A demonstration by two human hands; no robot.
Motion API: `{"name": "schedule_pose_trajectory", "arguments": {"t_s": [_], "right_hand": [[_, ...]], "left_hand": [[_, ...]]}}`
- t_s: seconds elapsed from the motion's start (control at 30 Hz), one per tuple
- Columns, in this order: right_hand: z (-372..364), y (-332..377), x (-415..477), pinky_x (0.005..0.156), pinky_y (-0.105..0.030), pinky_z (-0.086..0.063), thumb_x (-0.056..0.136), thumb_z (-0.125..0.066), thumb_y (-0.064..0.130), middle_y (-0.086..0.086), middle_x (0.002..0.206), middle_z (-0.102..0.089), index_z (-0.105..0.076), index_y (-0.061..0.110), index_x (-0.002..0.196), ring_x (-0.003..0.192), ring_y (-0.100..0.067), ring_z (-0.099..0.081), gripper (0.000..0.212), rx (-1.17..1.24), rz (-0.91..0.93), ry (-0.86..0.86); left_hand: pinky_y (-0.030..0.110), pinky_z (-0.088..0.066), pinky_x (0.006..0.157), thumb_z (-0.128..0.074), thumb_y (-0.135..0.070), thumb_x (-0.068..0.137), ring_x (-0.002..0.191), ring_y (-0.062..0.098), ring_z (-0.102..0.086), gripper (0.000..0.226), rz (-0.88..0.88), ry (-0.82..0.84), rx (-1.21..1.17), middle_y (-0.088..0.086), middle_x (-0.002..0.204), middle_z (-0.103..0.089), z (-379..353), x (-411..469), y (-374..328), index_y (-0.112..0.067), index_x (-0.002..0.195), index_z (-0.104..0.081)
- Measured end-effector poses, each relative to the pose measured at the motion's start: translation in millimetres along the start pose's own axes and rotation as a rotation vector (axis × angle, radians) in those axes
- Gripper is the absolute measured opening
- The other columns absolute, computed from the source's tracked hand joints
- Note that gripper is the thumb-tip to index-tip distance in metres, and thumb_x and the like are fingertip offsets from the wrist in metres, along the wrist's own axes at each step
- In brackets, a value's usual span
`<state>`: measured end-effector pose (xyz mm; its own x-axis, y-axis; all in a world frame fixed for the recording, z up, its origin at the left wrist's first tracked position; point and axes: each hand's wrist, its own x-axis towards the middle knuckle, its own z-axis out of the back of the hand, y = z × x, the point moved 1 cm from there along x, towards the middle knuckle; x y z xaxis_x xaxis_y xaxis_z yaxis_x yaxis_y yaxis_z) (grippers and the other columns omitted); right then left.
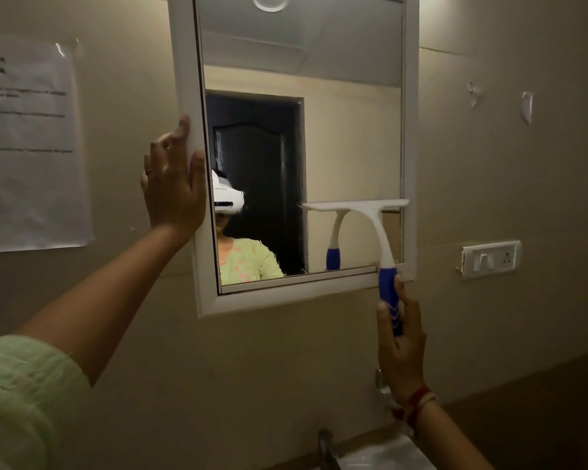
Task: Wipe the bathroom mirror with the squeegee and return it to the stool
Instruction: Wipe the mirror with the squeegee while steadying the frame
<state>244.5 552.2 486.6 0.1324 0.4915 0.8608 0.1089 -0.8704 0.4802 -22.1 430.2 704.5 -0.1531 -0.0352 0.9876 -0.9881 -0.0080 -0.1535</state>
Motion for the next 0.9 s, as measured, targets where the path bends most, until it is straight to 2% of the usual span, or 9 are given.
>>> {"name": "schedule_pose_trajectory", "arguments": {"t_s": [0.13,0.23,0.3,0.4,0.53,0.6,0.63,0.73,0.9], "right_hand": [[-5.2,7.8,19.4,0.050,-0.007,-0.045,0.094,-0.044,0.014,0.032,0.098,-0.056,-0.035,0.026,0.133,0.058,0.000,-0.054,0.042,0.020,0.011,0.006],[-5.3,2.7,-2.0,0.049,-0.009,-0.046,0.092,-0.044,0.017,0.017,0.093,-0.059,-0.034,0.031,0.132,0.058,-0.002,-0.055,0.044,0.005,0.000,0.002],[-0.4,-5.8,-29.0,0.047,-0.008,-0.044,0.091,-0.045,0.008,0.006,0.084,-0.057,-0.031,0.036,0.132,0.056,-0.001,-0.054,0.052,-0.051,-0.005,0.024],[7.6,-11.3,-48.4,0.045,-0.007,-0.042,0.090,-0.047,-0.001,0.004,0.079,-0.054,-0.030,0.042,0.132,0.054,0.001,-0.052,0.062,-0.097,-0.035,0.067],[7.4,-0.9,-26.3,0.047,-0.005,-0.042,0.092,-0.046,0.006,0.009,0.083,-0.056,-0.033,0.027,0.133,0.057,0.003,-0.054,0.048,-0.048,-0.025,0.050],[3.3,3.2,-20.0,0.049,-0.006,-0.045,0.093,-0.045,0.012,0.024,0.094,-0.057,-0.033,0.025,0.134,0.061,0.001,-0.056,0.044,-0.023,-0.029,0.040],[1.6,4.2,-20.0,0.049,-0.007,-0.045,0.093,-0.044,0.015,0.026,0.095,-0.057,-0.033,0.026,0.134,0.061,0.001,-0.056,0.044,-0.022,-0.034,0.035],[1.8,1.3,-34.0,0.048,-0.008,-0.045,0.090,-0.044,0.020,0.008,0.086,-0.056,-0.032,0.032,0.133,0.058,-0.001,-0.055,0.047,-0.049,-0.050,0.037],[12.5,-6.7,-71.1,0.050,-0.012,-0.046,0.088,-0.042,0.022,0.002,0.087,-0.053,-0.025,0.054,0.131,0.059,-0.003,-0.054,0.056,-0.087,-0.112,0.122]], "left_hand": [[0.044,-0.036,0.091,-0.033,-0.036,0.098,0.114,0.029,-0.043,0.045,0.000,0.005,0.003,0.018,0.128,-0.044,0.3,1.0,-0.1,-0.025,0.141,-0.030],[0.043,-0.035,0.093,-0.032,-0.037,0.098,0.115,0.029,-0.043,0.045,-0.010,0.009,0.033,0.017,0.129,-0.044,0.6,1.8,0.6,-0.025,0.141,-0.030],[0.042,-0.035,0.093,-0.032,-0.038,0.098,0.115,0.029,-0.043,0.045,-0.016,0.009,0.050,0.017,0.130,-0.044,0.6,1.7,0.3,-0.024,0.141,-0.030],[0.041,-0.035,0.092,-0.031,-0.037,0.098,0.115,0.029,-0.043,0.046,-0.013,0.008,0.052,0.017,0.130,-0.044,0.8,0.9,0.6,-0.024,0.141,-0.029],[0.042,-0.033,0.094,-0.031,-0.038,0.098,0.116,0.028,-0.042,0.046,-0.003,0.016,0.060,0.016,0.131,-0.042,1.0,0.2,-0.4,-0.025,0.142,-0.028],[0.042,-0.034,0.093,-0.030,-0.038,0.098,0.117,0.028,-0.042,0.046,-0.005,0.021,0.076,0.016,0.132,-0.042,1.3,0.5,-0.5,-0.025,0.142,-0.027],[0.042,-0.033,0.094,-0.030,-0.038,0.098,0.117,0.028,-0.041,0.047,-0.003,0.023,0.076,0.016,0.132,-0.042,1.6,0.5,-0.6,-0.025,0.142,-0.027],[0.041,-0.033,0.094,-0.030,-0.038,0.098,0.118,0.027,-0.041,0.046,0.008,0.023,0.061,0.016,0.132,-0.042,3.0,-0.4,-1.7,-0.025,0.142,-0.027],[0.040,-0.033,0.094,-0.031,-0.036,0.098,0.118,0.026,-0.041,0.046,0.019,0.025,0.063,0.015,0.132,-0.042,3.3,-0.9,-3.5,-0.024,0.142,-0.026]]}}
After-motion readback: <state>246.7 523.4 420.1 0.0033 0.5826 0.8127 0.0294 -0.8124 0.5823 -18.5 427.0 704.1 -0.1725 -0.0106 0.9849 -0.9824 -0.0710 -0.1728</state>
